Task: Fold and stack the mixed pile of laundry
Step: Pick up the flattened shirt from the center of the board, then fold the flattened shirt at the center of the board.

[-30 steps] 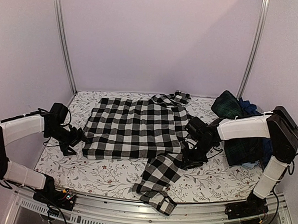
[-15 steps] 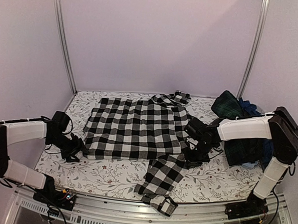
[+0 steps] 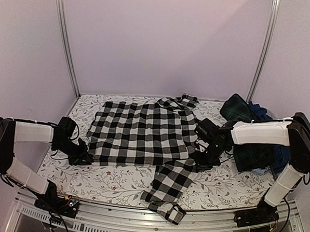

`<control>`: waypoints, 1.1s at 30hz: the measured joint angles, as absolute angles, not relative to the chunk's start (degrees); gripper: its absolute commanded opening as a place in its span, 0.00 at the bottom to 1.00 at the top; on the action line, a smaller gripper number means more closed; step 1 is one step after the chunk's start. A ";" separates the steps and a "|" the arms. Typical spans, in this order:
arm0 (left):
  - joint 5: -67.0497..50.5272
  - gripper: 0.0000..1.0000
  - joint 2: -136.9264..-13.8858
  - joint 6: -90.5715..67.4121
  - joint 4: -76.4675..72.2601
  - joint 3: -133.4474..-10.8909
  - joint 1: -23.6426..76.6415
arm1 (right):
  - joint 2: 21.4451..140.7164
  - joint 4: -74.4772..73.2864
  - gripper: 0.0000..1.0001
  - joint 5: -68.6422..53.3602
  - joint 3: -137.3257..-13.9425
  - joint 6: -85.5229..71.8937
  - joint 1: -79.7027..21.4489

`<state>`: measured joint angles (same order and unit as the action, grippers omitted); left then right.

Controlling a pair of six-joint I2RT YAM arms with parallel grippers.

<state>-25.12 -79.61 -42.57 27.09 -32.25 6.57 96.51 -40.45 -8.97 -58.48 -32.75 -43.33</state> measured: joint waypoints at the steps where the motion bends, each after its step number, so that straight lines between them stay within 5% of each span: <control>1: -25.12 0.00 -79.48 -43.03 27.35 -32.21 6.57 | 96.01 -40.66 0.00 -8.86 -58.48 -32.75 -43.27; 16: -26.79 0.00 -70.06 -46.00 41.58 -38.39 5.50 | 86.56 -43.22 0.00 -9.67 -59.40 -32.36 -41.32; 33: -29.36 0.00 -92.73 -46.06 37.87 -58.52 2.00 | 102.30 -42.83 0.00 -11.75 -82.00 -23.94 -26.50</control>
